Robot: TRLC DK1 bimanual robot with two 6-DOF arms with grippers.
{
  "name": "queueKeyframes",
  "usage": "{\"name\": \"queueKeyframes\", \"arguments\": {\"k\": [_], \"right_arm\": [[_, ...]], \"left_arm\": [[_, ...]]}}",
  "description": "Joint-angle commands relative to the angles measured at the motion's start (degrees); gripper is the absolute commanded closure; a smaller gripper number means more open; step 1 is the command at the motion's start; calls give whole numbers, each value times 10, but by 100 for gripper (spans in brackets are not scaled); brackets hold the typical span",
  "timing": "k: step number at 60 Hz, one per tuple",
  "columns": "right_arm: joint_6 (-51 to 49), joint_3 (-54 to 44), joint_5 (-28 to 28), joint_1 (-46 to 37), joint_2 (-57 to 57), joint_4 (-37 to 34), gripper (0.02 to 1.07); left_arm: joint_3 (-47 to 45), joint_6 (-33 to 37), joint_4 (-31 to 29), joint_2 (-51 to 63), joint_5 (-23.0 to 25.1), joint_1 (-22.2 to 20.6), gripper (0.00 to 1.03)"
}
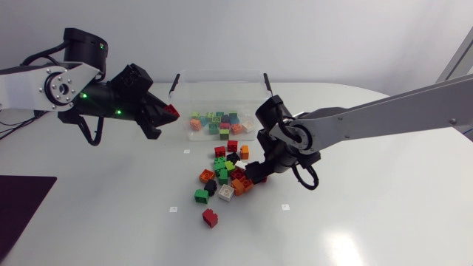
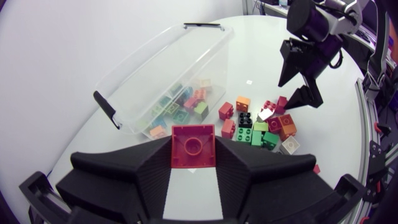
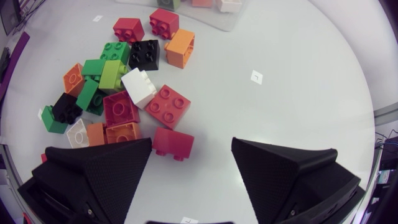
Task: Place the duplo bricks in the container
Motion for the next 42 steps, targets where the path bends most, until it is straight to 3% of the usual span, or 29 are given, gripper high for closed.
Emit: {"name": "queueKeyframes", "arguments": {"k": [1, 10, 26, 42], "right_arm": [[-9, 16, 7, 10, 27, 5, 16], [9, 37, 23, 18, 49, -8, 17], [36, 57, 41, 17, 69, -39, 37], [43, 53, 46, 14, 74, -40, 64]], "left_arm": [[22, -31, 14, -12, 5, 5, 83], [30, -43, 19, -13, 5, 4, 83], [27, -42, 19, -17, 5, 8, 83], [40, -55, 36, -13, 5, 7, 83]]}}
